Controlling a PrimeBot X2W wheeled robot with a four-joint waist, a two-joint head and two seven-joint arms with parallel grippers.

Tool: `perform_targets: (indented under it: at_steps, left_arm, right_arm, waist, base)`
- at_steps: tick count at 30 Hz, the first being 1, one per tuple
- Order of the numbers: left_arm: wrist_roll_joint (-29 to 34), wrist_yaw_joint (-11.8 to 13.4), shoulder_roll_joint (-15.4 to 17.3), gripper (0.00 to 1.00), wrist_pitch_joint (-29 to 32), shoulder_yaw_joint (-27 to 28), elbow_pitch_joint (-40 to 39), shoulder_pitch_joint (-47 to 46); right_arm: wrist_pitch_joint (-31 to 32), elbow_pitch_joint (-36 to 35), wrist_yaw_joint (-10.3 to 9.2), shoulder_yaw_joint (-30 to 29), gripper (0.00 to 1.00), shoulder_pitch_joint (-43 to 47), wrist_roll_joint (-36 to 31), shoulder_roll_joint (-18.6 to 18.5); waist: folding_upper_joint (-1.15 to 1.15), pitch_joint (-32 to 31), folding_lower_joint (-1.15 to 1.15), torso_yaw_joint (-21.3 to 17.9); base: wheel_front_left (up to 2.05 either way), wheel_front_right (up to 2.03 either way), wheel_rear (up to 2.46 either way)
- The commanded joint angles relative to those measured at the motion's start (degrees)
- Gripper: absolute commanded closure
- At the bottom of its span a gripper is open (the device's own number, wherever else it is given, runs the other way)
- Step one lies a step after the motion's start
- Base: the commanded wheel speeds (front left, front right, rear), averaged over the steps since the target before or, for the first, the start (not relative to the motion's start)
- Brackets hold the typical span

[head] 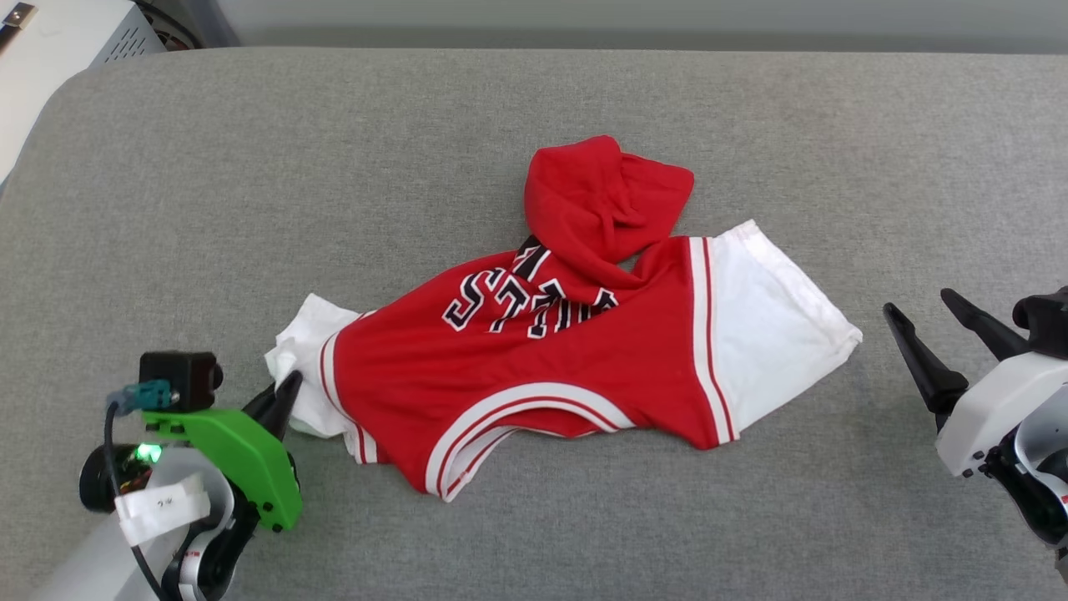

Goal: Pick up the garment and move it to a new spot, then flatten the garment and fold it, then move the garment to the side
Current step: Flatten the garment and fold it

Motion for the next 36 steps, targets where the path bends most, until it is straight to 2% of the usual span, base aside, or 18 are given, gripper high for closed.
perform_targets:
  at_steps: [1,7,12,13,14,17,21,27,31,36]
  left_arm:
    - [-0.86,1.02,-0.62,1.0,-1.87,0.94,1.1,1.47]
    - [-2.56,3.29,-2.63,1.0,-7.06,3.47,8.42,4.76]
    - [-2.51,2.16,-4.67,1.0,-9.49,3.04,15.22,5.12]
    - [-2.18,2.2,-4.93,0.12,-9.69,2.74,16.33,5.02]
    - [-1.72,2.04,-5.27,0.0,-10.28,2.42,17.36,4.83]
    - [-0.83,2.3,-6.14,0.0,-13.51,2.87,18.92,4.47]
    - [2.28,4.75,-6.39,0.0,-16.78,4.82,17.71,4.71]
    - [11.65,10.27,-7.83,0.0,-17.36,12.78,7.06,8.03]
    - [19.93,12.77,-10.48,0.0,-17.37,17.77,-1.44,11.64]
    - [27.98,13.58,-14.49,0.0,-17.38,21.11,-8.78,13.8]
  right_arm:
    - [0.14,-0.28,-0.03,-0.51,0.0,0.95,0.08,-0.17]
    - [1.09,-0.69,-0.03,-1.5,0.0,1.44,-0.34,-0.34]
    - [2.02,-1.34,-0.03,-1.64,0.0,1.44,-0.73,-0.6]
    - [2.14,-1.61,-0.03,-1.51,0.0,1.34,-0.84,-0.66]
    - [2.35,-2.0,-0.03,-1.33,0.0,1.15,-1.04,-0.84]
    - [2.8,-3.48,-0.03,-1.09,0.0,0.41,-1.41,-1.55]
    - [4.4,-6.72,-0.03,-0.38,0.0,-1.35,-2.03,-3.02]
    - [11.29,-12.96,-0.03,4.61,0.0,-6.33,-2.08,-6.27]
    - [21.29,-15.36,-0.03,12.25,0.0,-10.94,0.97,-8.58]
    - [34.18,-13.76,-0.03,19.92,0.0,-16.06,5.4,-9.83]
  waist:
    - [0.0,0.12,0.0,0.1]
    - [0.0,0.14,0.0,0.01]
    - [0.0,-0.93,0.0,0.24]
    - [0.0,-1.2,0.0,0.27]
    - [0.0,-1.57,0.0,0.36]
    - [0.0,-2.63,0.0,0.76]
    - [0.0,-3.82,0.0,1.4]
    - [0.0,-3.77,0.0,2.24]
    - [0.0,-2.91,0.0,2.71]
    - [0.0,-1.69,0.0,3.61]
  base:
    - [0.0,0.0,0.0]
    - [0.0,0.0,0.0]
    - [0.0,0.0,0.0]
    - [0.0,0.0,0.0]
    - [0.0,0.0,0.0]
    - [0.0,0.0,0.0]
    - [0.0,0.0,0.0]
    - [0.0,0.0,0.0]
    - [0.0,0.0,0.0]
    - [0.0,0.0,0.0]
